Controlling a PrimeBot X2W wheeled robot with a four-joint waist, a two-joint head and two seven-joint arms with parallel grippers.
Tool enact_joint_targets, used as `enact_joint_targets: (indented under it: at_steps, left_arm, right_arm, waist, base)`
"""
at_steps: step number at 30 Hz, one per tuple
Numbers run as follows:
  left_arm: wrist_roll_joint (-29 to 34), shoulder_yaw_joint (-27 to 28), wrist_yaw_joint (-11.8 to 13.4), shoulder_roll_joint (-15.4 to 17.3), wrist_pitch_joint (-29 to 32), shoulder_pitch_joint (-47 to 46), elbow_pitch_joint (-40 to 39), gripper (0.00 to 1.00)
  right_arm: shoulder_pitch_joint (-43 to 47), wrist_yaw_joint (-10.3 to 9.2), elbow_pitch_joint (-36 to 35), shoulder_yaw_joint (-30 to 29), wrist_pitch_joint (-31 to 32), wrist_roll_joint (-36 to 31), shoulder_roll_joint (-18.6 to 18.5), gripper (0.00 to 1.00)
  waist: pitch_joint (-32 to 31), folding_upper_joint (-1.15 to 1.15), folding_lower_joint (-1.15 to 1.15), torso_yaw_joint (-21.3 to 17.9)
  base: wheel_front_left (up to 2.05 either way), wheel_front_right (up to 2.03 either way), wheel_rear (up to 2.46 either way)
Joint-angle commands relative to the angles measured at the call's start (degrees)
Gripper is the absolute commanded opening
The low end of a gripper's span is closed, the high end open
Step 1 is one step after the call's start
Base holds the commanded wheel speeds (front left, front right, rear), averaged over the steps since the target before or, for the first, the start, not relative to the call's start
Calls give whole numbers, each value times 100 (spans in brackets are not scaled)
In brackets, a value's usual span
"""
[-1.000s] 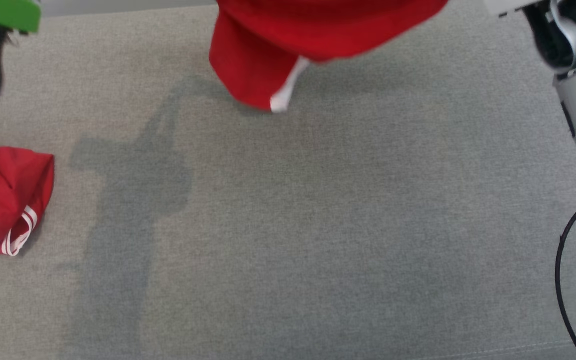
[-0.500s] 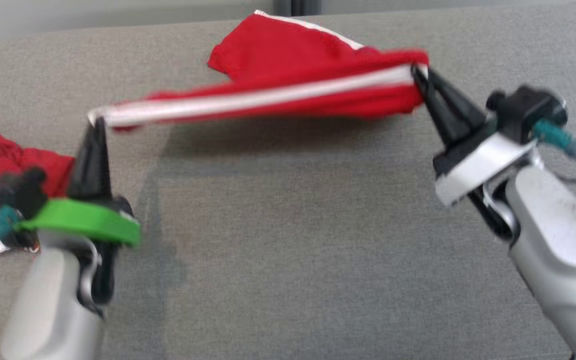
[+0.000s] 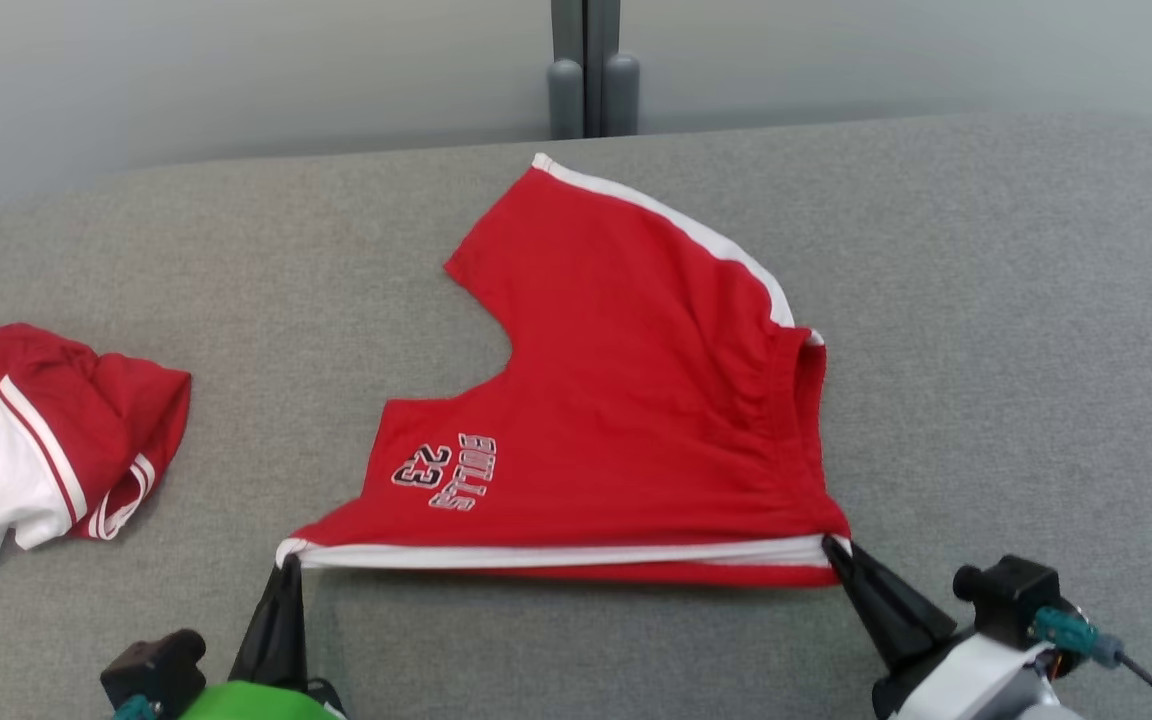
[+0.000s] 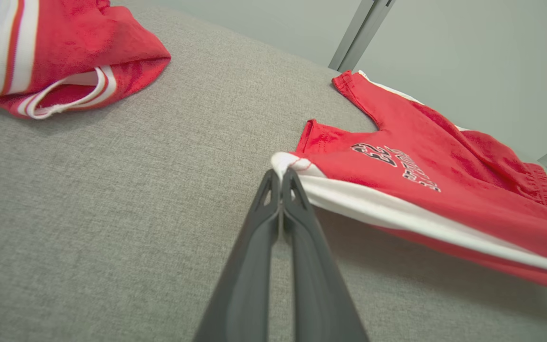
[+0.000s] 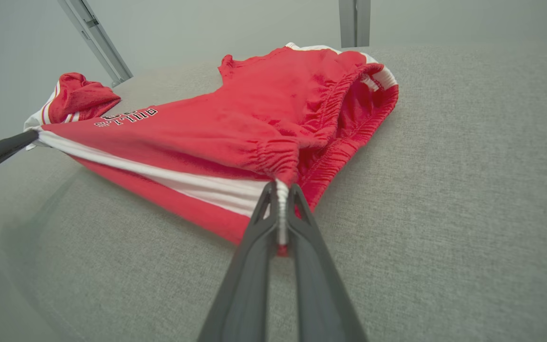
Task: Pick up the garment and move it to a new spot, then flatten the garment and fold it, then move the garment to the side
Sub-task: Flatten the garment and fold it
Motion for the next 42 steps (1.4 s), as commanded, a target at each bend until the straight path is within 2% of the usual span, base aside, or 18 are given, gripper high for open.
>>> enact_joint_targets:
  at_steps: [1,8,17,30,42]
  left_arm:
    - [84,148,16,4,-20,167,-39,0]
    - [233,358,16,-79,-19,412,-315,0]
    - [408,-188,15,235,-18,-1210,-464,0]
    - [461,-1100,15,752,-12,-4060,763,0]
    - [500,-1872,15,1033,-12,-5568,1957,0]
  right_arm:
    - [189,-14,-35,1,-25,-37,-32,0]
    - [542,-14,-232,73,-25,-36,10,0]
    - [-273,-13,-403,-144,-25,338,319,0]
    - [-1711,-12,-363,-279,-25,1087,935,0]
    - [-2196,-11,-430,-350,-19,1161,1390,0]
  waist:
    - [-142,0,0,-69]
    - [-52,0,0,-190]
    - [674,0,0,-381]
    - [1953,0,0,-995]
    - [2576,0,0,-1568]
  base:
    - [0,0,0]
    - [0,0,0]
    - [0,0,0]
    - [0,0,0]
    - [0,0,0]
